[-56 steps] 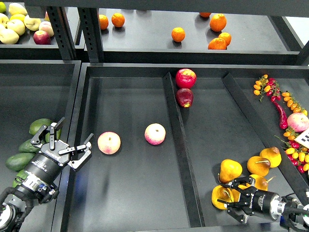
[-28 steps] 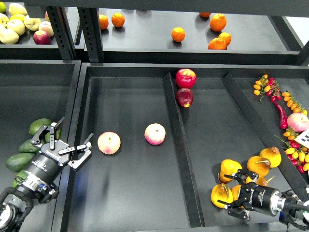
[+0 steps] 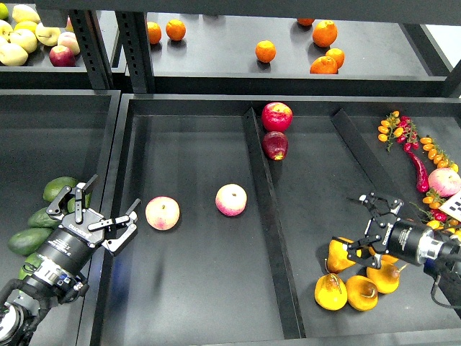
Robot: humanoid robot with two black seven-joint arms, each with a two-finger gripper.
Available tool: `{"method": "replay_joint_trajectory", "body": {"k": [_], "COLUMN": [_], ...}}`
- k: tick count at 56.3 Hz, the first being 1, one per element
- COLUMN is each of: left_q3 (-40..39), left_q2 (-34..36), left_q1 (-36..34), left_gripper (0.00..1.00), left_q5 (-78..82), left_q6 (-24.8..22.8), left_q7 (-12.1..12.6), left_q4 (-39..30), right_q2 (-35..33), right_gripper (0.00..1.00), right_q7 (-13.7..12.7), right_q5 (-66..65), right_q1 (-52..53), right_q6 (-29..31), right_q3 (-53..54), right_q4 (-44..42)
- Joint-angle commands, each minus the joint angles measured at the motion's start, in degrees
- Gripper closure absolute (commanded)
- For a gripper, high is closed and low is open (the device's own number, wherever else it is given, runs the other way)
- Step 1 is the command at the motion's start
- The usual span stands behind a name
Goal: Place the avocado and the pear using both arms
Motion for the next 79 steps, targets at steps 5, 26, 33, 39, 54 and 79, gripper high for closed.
{"method": "replay_joint_trajectory", "body": {"k": [5, 26, 33, 39, 54, 79], "left_q3": [0.0, 0.3, 0.5, 0.8, 0.6, 0.1], "left_q2": [0.0, 0.0, 0.0, 0.0, 0.0, 0.0], "left_q1": [0.0, -0.4, -1.0, -1.1, -3.1, -5.3], "left_gripper": [0.01, 0.01, 0.01, 0.01, 0.01, 0.01], "left_q5": [0.2, 0.1, 0.2, -0.2, -0.2, -0.3], "left_q6": [0.0, 0.0, 0.0, 0.0, 0.0, 0.0], "left_q7": [0.0, 0.0, 0.0, 0.0, 0.0, -4.4], "left_q4": [0.1, 0.1, 0.4, 0.6, 1.4, 2.2], "right_q2": [8.7, 28.1, 30.6, 30.6, 30.6, 30.6], "right_gripper": [0.02, 0.01, 0.0, 0.0, 0.0, 0.0], "right_q7": [0.0, 0.0, 0.0, 5.7, 13.7, 17.9], "right_q5": [-0.2, -0.6, -0.6, -0.5, -0.6, 0.0], "right_q1": [1.5, 1.6, 1.3, 0.6, -6.5, -16.7], "right_q6": [-2.1, -3.3, -3.0, -3.1, -3.0, -4.0], "right_q3": [10.4, 23.5, 26.4, 28.3, 29.6, 29.5], "right_q4": [-0.3, -1.4, -0.7, -0.5, 6.2, 12.7]}}
